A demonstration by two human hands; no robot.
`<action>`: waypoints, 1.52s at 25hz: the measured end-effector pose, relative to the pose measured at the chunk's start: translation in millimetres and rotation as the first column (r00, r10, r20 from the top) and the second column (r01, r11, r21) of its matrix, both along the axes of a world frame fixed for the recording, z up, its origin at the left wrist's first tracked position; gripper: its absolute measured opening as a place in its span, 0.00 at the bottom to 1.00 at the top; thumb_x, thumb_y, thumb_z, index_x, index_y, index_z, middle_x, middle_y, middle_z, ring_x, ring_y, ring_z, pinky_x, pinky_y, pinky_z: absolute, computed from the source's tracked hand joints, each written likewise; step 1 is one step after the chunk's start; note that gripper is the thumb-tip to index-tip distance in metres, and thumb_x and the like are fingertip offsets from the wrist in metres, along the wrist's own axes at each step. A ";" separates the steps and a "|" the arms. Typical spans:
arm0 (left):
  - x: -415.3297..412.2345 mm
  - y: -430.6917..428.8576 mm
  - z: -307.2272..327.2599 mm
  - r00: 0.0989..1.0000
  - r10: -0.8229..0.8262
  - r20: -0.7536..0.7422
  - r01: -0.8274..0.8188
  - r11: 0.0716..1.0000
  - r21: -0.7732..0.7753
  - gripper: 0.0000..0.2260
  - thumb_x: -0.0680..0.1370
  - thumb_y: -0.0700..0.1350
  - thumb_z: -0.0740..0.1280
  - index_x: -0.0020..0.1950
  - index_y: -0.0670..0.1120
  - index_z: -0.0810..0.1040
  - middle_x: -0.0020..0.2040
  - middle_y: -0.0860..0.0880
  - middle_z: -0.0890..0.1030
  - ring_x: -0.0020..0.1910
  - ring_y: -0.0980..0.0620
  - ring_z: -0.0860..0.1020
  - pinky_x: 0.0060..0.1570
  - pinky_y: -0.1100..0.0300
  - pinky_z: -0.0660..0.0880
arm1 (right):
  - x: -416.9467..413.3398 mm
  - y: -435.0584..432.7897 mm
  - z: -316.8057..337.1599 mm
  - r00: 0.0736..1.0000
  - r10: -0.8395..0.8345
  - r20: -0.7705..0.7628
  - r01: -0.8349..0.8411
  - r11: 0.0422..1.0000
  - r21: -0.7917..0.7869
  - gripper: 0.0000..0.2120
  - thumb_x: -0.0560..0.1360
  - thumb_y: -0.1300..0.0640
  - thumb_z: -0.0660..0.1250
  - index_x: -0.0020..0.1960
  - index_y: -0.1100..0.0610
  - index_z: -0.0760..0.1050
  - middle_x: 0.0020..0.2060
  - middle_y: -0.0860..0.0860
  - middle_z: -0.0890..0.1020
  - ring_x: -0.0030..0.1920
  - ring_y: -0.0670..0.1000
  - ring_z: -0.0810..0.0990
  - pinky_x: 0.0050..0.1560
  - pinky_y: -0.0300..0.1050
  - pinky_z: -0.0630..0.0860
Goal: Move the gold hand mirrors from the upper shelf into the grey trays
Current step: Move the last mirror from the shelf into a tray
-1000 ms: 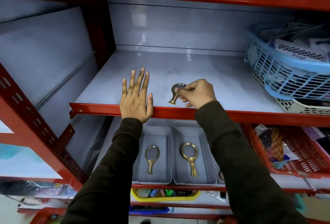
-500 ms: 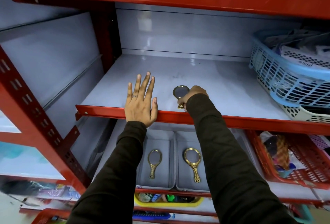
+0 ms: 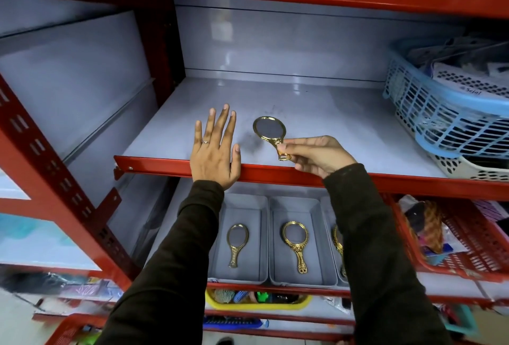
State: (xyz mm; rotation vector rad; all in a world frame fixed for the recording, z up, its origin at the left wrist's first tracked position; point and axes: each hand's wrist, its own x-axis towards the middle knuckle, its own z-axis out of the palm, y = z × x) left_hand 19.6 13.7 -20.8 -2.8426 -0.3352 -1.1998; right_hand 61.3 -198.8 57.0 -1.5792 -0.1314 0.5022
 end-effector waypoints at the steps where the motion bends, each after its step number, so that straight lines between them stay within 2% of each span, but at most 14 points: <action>1: 0.0 -0.2 0.1 1.000 -0.002 0.000 0.002 1.000 -0.001 0.29 0.77 0.51 0.51 0.78 0.45 0.58 0.78 0.47 0.59 0.78 0.46 0.55 0.77 0.48 0.47 | -10.1 -6.4 0.3 1.000 0.029 -0.001 -0.029 1.000 -0.006 0.13 0.69 0.63 0.77 0.53 0.62 0.84 0.34 0.52 0.86 0.28 0.42 0.80 0.28 0.32 0.79; 7: -0.2 0.6 -0.7 1.000 0.012 -0.005 -0.012 1.000 0.016 0.28 0.78 0.51 0.50 0.78 0.45 0.57 0.79 0.47 0.58 0.79 0.47 0.54 0.77 0.48 0.46 | -60.3 -38.7 -25.6 0.953 0.282 -0.112 -0.289 0.956 -0.055 0.11 0.69 0.65 0.74 0.52 0.58 0.83 0.35 0.51 0.88 0.27 0.42 0.82 0.24 0.32 0.78; 11: 2.6 1.0 -1.4 1.000 0.022 0.004 -0.022 1.000 0.019 0.28 0.78 0.51 0.51 0.78 0.45 0.57 0.79 0.47 0.58 0.79 0.47 0.55 0.77 0.48 0.46 | -65.7 -44.9 -69.4 0.898 0.370 -0.237 -0.407 0.904 -0.130 0.10 0.70 0.65 0.75 0.51 0.58 0.83 0.39 0.53 0.88 0.30 0.44 0.83 0.25 0.33 0.78; 14: 3.4 2.5 -0.9 1.000 0.022 0.017 -0.022 1.000 0.017 0.28 0.78 0.51 0.52 0.78 0.45 0.58 0.78 0.47 0.59 0.78 0.46 0.55 0.77 0.49 0.44 | -61.2 -21.8 -122.0 0.896 0.310 -0.318 -0.381 0.905 -0.192 0.14 0.68 0.62 0.77 0.53 0.59 0.83 0.39 0.53 0.88 0.31 0.44 0.83 0.27 0.33 0.79; 18: 4.1 3.8 -1.7 0.999 0.035 0.011 -0.035 0.999 0.025 0.29 0.77 0.51 0.52 0.78 0.45 0.58 0.79 0.47 0.58 0.78 0.46 0.55 0.76 0.48 0.45 | -49.3 38.1 -193.2 0.931 0.066 -0.358 -0.153 0.964 -0.219 0.17 0.68 0.66 0.77 0.56 0.67 0.82 0.36 0.56 0.85 0.32 0.48 0.82 0.32 0.38 0.82; 21: 5.2 3.7 -2.4 0.999 0.032 0.015 -0.032 0.999 0.032 0.29 0.77 0.51 0.52 0.78 0.45 0.58 0.78 0.47 0.59 0.78 0.46 0.56 0.76 0.47 0.46 | -36.9 72.8 -233.5 0.923 -0.066 -0.378 -0.044 0.961 -0.274 0.12 0.69 0.70 0.75 0.52 0.68 0.82 0.47 0.60 0.86 0.43 0.55 0.85 0.42 0.47 0.86; 22: 5.6 3.8 -2.5 1.000 0.027 0.014 -0.027 0.999 0.030 0.29 0.77 0.51 0.52 0.78 0.45 0.58 0.78 0.47 0.59 0.78 0.46 0.56 0.76 0.47 0.47 | -35.0 79.0 -242.3 0.917 -0.089 -0.388 -0.039 0.950 -0.309 0.12 0.69 0.71 0.75 0.52 0.68 0.81 0.51 0.61 0.85 0.44 0.55 0.85 0.43 0.46 0.86; 24: 5.9 4.4 -2.3 1.000 0.021 0.014 -0.022 0.999 0.027 0.29 0.77 0.51 0.52 0.78 0.45 0.59 0.78 0.47 0.59 0.78 0.46 0.56 0.77 0.47 0.47 | -31.1 85.6 -259.0 0.899 -0.087 -0.430 -0.075 0.935 -0.348 0.11 0.72 0.71 0.72 0.54 0.70 0.79 0.48 0.60 0.85 0.42 0.55 0.84 0.43 0.44 0.85; 26: 5.5 3.6 -1.3 0.999 0.031 0.010 -0.031 0.999 0.031 0.29 0.77 0.51 0.51 0.78 0.46 0.59 0.78 0.47 0.59 0.78 0.46 0.56 0.77 0.48 0.47 | -31.7 86.6 -271.0 0.866 -0.094 -0.491 -0.077 0.945 -0.317 0.04 0.75 0.71 0.67 0.50 0.69 0.77 0.43 0.60 0.82 0.41 0.57 0.83 0.49 0.50 0.84; 27: 5.3 2.8 -1.0 0.999 0.033 0.012 -0.034 0.999 0.032 0.29 0.77 0.51 0.51 0.78 0.46 0.59 0.78 0.48 0.60 0.78 0.46 0.56 0.77 0.48 0.47 | -30.9 87.0 -278.3 0.866 -0.109 -0.487 -0.070 0.939 -0.336 0.04 0.75 0.71 0.67 0.50 0.68 0.76 0.46 0.61 0.83 0.44 0.59 0.84 0.52 0.54 0.84; 30: 4.5 1.2 -0.9 1.000 0.030 0.006 -0.030 0.999 0.035 0.29 0.77 0.51 0.51 0.78 0.46 0.59 0.78 0.48 0.60 0.78 0.46 0.56 0.77 0.48 0.46 | -25.6 88.8 -305.2 0.912 -0.113 -0.394 -0.095 0.876 -0.472 0.15 0.71 0.68 0.73 0.57 0.66 0.78 0.53 0.61 0.84 0.51 0.60 0.86 0.46 0.53 0.85; 33: 4.8 2.1 0.8 0.999 0.032 -0.005 -0.031 0.999 0.033 0.29 0.77 0.51 0.52 0.78 0.46 0.59 0.78 0.48 0.59 0.78 0.46 0.56 0.77 0.47 0.47 | -8.4 88.3 -348.4 0.939 -0.061 -0.339 -0.145 0.821 -0.552 0.16 0.72 0.64 0.73 0.59 0.63 0.79 0.52 0.58 0.85 0.51 0.57 0.86 0.51 0.52 0.85; 36: 4.6 1.1 1.3 1.000 0.020 -0.006 -0.020 0.999 0.029 0.29 0.77 0.51 0.51 0.78 0.46 0.59 0.78 0.47 0.59 0.78 0.46 0.56 0.77 0.47 0.48 | -19.8 81.3 -301.2 0.946 0.036 -0.323 -0.219 0.805 -0.551 0.19 0.73 0.63 0.71 0.63 0.63 0.78 0.57 0.59 0.83 0.57 0.59 0.83 0.57 0.52 0.82; 38: 4.2 1.7 2.1 1.000 0.016 -0.024 -0.016 1.000 0.024 0.29 0.77 0.51 0.51 0.78 0.46 0.59 0.78 0.48 0.59 0.78 0.46 0.55 0.77 0.47 0.47 | -26.9 74.4 -279.5 0.938 0.080 -0.337 -0.253 0.822 -0.510 0.18 0.75 0.63 0.68 0.64 0.64 0.77 0.61 0.62 0.81 0.60 0.60 0.82 0.57 0.49 0.82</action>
